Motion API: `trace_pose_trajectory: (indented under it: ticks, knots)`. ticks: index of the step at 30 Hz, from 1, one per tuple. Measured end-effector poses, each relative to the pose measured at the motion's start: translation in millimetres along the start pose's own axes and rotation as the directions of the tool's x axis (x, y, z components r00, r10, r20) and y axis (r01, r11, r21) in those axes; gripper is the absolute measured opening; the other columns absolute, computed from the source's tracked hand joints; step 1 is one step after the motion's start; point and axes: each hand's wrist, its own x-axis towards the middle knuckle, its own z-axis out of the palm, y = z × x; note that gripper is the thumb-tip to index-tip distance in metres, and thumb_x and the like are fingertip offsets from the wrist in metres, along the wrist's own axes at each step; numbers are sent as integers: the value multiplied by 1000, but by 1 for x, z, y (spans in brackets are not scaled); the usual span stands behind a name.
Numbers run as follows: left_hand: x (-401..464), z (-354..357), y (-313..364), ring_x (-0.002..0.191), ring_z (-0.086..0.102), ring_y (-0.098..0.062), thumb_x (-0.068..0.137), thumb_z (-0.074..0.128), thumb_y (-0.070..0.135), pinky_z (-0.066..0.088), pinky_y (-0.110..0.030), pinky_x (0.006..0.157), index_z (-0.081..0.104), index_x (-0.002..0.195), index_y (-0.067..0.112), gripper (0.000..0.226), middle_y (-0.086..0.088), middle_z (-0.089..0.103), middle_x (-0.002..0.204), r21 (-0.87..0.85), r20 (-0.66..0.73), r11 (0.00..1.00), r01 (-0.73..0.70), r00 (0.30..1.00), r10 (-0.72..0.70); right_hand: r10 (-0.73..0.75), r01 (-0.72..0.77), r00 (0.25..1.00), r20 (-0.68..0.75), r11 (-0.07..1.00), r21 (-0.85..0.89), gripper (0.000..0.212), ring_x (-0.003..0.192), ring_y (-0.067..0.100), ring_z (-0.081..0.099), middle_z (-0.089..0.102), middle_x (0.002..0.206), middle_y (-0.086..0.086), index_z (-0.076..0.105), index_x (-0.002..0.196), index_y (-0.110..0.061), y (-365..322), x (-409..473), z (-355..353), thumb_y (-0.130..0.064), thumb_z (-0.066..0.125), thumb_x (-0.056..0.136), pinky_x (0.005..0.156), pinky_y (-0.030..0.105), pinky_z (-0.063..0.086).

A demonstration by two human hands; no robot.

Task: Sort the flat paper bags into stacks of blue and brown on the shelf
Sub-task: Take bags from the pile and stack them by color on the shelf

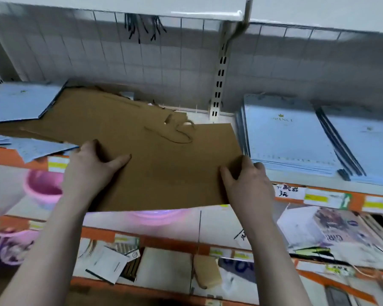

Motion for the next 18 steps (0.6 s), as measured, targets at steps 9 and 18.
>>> trace_pose_trajectory:
  ticks: [9,18]
  knots:
    - [-58,1,40,122,44,-38,75,72,47,37,-44,99,37,142,12,83,-23,42,134,-85,18,995,-58,998,60,52,-51,996,-68,999,13,42,105,32,52,51,112,11,48,118,-9,49,-33,-46,-43,47,93,84,40,46]
    - [-138,47,127,113,48,-41,76,71,45,41,-44,91,38,140,14,78,-24,42,126,-120,-5,987,-108,994,108,27,-25,986,-167,1000,15,43,107,31,50,52,116,11,49,122,-9,155,-31,-109,-40,50,92,85,37,39]
